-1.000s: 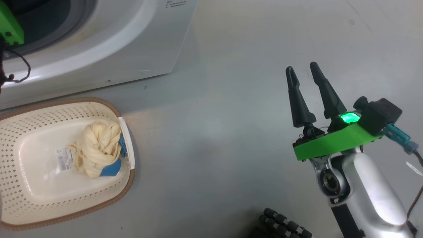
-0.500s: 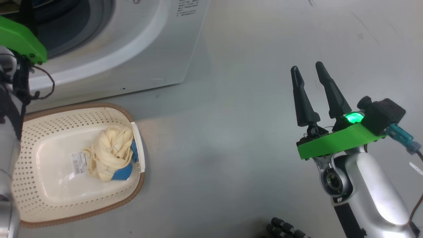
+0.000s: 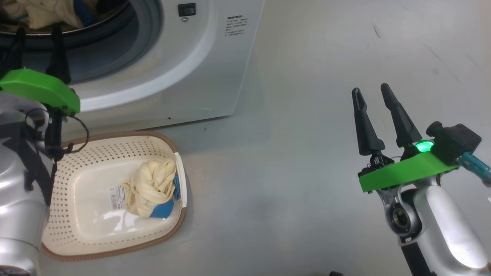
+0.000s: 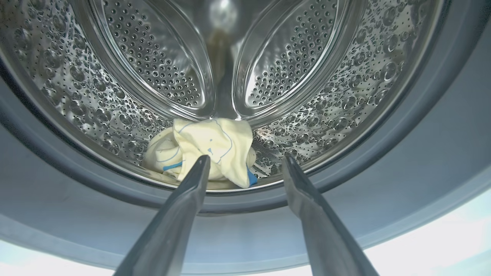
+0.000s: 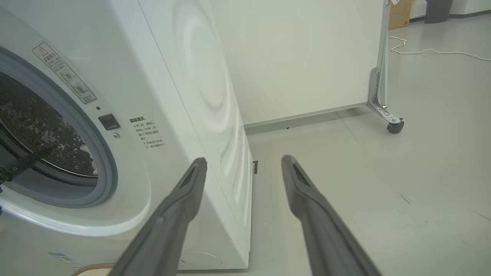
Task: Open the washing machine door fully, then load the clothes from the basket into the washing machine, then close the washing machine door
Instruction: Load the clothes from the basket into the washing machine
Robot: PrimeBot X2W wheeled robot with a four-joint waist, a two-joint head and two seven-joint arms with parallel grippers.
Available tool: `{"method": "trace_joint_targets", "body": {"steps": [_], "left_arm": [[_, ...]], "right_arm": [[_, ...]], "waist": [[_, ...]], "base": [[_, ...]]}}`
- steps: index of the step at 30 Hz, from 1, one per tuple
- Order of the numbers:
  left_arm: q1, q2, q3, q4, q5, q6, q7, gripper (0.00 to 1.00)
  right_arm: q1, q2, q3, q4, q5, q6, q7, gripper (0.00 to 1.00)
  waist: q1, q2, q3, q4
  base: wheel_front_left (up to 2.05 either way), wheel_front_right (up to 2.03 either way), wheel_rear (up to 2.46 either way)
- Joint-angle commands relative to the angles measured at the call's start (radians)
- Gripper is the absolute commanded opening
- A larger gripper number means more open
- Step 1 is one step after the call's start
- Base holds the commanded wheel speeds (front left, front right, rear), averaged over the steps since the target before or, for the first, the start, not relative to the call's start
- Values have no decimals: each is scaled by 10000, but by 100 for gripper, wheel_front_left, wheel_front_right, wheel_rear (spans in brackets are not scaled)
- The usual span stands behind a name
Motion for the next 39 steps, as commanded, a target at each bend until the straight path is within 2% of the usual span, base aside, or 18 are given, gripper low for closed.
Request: {"method": "trace_joint_targets", "body": {"steps": [1, 21, 39], "left_arm": [[-30, 331, 381, -433, 134, 49, -138, 100], [3307, -527, 2186, -3183, 1602, -18, -139, 100], [5998, -935, 3103, -5136, 2069, -47, -139, 100]], "right_arm": [[117, -183, 88, -263, -75, 16, -65, 100], [888, -819, -259, -211, -91, 16, -65, 100], [1546, -1018, -697, -294, -136, 16, -65, 100]], "waist": [[0, -1, -188, 177], [0, -1, -1358, 1015], [0, -1, -1932, 1452]], "base": [[0, 0, 0], [0, 0, 0], [0, 0, 0]]}}
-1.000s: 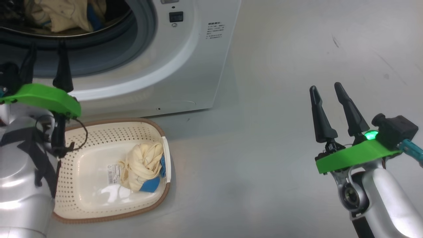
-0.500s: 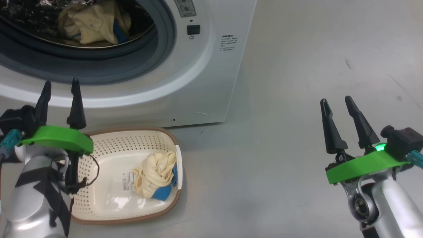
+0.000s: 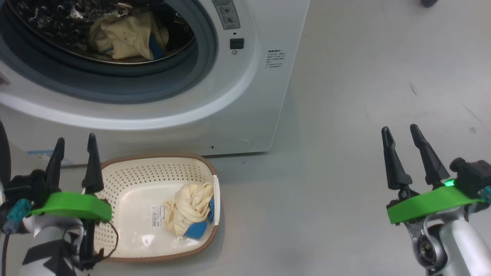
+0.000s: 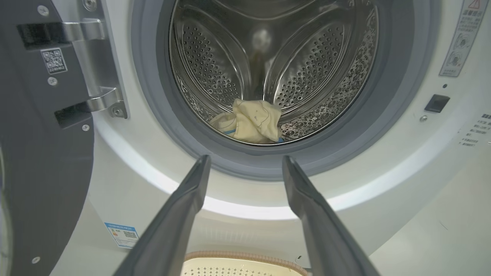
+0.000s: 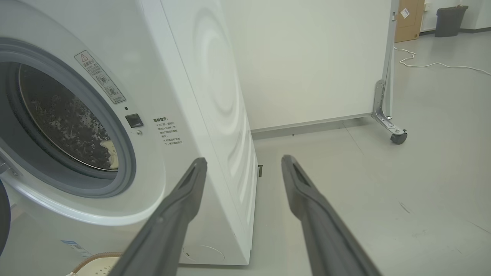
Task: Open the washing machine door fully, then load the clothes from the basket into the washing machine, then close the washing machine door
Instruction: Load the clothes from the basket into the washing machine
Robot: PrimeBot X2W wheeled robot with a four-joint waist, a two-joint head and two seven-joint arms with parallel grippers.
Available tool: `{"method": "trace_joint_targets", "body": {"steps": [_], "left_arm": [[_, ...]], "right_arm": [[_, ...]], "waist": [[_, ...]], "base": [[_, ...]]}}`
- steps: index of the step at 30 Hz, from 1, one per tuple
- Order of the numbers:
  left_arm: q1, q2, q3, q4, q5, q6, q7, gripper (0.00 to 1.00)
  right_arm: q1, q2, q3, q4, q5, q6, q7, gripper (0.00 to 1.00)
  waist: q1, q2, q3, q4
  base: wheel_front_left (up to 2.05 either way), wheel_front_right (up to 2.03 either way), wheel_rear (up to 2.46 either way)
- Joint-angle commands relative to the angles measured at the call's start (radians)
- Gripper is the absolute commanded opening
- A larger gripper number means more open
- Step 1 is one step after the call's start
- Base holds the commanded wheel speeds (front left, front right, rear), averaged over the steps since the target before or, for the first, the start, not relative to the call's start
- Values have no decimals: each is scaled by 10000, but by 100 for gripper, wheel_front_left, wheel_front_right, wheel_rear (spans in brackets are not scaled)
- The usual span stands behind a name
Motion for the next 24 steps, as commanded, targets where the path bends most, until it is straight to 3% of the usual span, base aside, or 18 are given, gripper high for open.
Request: {"method": "trace_joint_targets", "body": {"steps": [1, 12, 24], "left_arm": [[-106, 246, 408, -361, 68, 7, -68, 100], [1683, -12, 986, -1700, 192, 5, -68, 100], [2369, -195, 1243, -2269, 263, 5, -68, 100]], "right_arm": [[-26, -244, 88, -323, -53, 16, -67, 100], [369, -391, -41, -344, -49, 16, -67, 100], [536, -444, -46, -341, -56, 16, -67, 100]], "waist": [[1, -1, -48, 22], [1, -1, -443, 135], [1, -1, -669, 45]], "base": [[0, 0, 0], [0, 0, 0], [0, 0, 0]]}}
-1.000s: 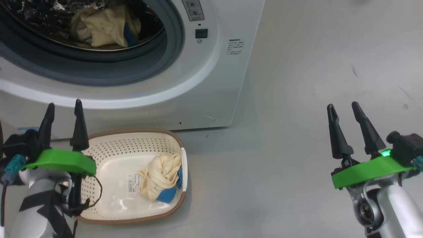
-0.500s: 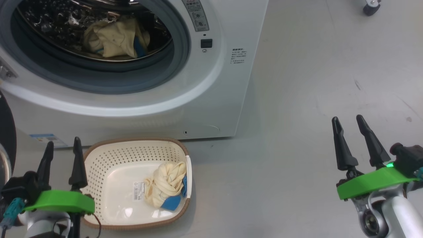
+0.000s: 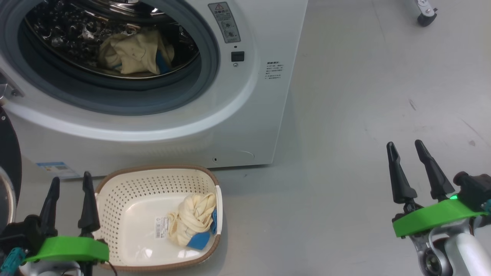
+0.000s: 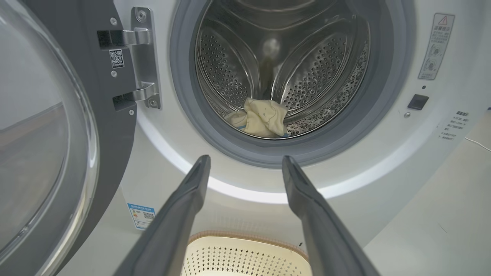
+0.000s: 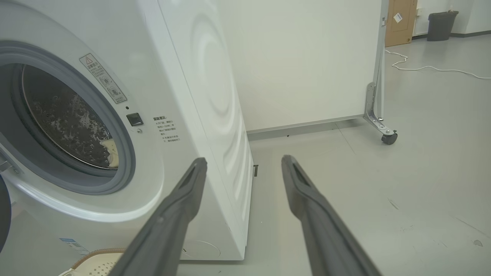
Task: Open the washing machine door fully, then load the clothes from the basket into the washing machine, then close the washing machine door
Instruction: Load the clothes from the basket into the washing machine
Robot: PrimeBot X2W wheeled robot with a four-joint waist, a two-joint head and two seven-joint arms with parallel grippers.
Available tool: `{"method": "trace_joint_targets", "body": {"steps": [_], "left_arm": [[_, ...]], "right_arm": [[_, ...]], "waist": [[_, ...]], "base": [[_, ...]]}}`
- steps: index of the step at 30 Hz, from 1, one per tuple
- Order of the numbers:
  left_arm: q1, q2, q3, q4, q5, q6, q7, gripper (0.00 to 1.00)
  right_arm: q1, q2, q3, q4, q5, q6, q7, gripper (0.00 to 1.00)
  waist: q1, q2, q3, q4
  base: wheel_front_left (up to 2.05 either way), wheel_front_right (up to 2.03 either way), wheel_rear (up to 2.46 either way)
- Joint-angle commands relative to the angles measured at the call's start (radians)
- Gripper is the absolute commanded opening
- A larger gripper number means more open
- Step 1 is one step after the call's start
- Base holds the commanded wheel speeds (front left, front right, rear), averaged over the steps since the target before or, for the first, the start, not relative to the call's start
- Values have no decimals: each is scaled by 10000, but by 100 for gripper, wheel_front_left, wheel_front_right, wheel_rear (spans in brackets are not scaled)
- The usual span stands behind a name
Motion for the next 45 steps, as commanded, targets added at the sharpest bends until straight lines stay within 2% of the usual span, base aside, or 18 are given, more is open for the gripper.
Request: {"method": "trace_joint_targets", "body": {"steps": [1, 10, 20, 45], "left_arm": [[-91, 141, 414, -392, 95, 6, -68, 100], [-1, 6, 207, -109, -14, 6, -68, 100], [-356, -86, -355, 1038, -269, 6, -68, 100], [-3408, 863, -2820, 5021, -1689, 6, -68, 100]], "right_arm": [[-102, -274, 102, -342, -53, 16, -65, 100], [-181, -262, 153, -386, -54, 16, -65, 100], [-551, 11, 73, -543, -126, 16, -65, 100], [-1803, 702, 122, -787, -333, 16, -65, 100]], "waist": [[1, 0, -8, -10], [1, 0, 162, -96], [1, 0, 1047, -227], [1, 0, 3248, -736]], "base": [[0, 0, 0], [0, 0, 0], [0, 0, 0], [0, 0, 0]]}}
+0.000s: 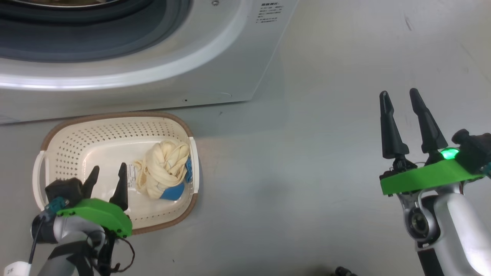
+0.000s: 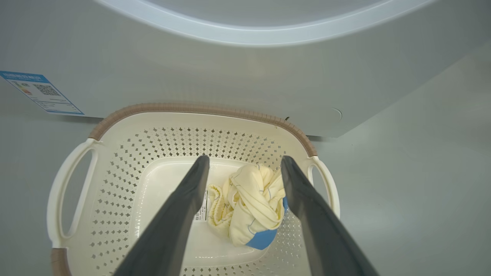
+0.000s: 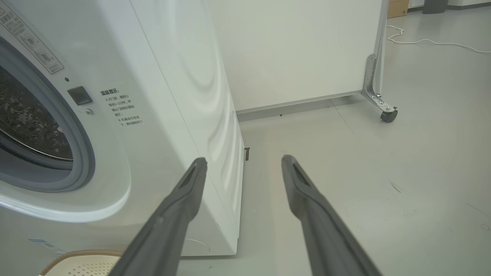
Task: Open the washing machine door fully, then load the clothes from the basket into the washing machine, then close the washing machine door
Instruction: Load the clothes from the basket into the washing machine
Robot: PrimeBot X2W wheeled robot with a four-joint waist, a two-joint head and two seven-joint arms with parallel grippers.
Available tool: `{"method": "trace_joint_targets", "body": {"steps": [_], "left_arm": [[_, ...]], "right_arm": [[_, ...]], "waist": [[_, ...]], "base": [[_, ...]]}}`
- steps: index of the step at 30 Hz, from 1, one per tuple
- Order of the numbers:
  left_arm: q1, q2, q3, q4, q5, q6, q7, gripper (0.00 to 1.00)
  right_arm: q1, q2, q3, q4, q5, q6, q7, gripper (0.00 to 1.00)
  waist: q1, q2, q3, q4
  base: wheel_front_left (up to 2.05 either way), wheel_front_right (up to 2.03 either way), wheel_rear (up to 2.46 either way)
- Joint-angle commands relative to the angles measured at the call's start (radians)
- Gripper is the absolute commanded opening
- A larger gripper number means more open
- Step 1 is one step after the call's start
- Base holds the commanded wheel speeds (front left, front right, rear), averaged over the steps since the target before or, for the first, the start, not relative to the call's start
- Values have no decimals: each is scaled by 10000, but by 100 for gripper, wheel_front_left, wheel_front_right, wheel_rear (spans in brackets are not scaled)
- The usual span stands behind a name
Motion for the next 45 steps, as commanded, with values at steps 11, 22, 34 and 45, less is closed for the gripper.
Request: {"method": "trace_joint_targets", "body": {"steps": [11, 22, 34, 45], "left_arm": [[-1071, 651, -892, 1046, -806, 6, -68, 100], [-1505, 713, -1764, 1566, -1432, 6, -68, 100], [-2020, 898, -2911, 1917, -2180, 6, -68, 100], [-2765, 1235, -4497, 2360, -3214, 6, -6, 100]], "right_arm": [[-417, 119, 210, -373, -88, 16, -65, 100], [-588, 101, 375, -338, -120, 16, -65, 100], [-762, 117, 453, -404, -121, 16, -65, 100], [-1040, 209, 552, -485, -121, 16, -65, 100]], "waist": [[0, 0, 587, -161], [0, 0, 765, -203], [0, 0, 1179, -279], [0, 0, 1823, -451]], "base": [[0, 0, 0], [0, 0, 0], [0, 0, 0], [0, 0, 0]]}}
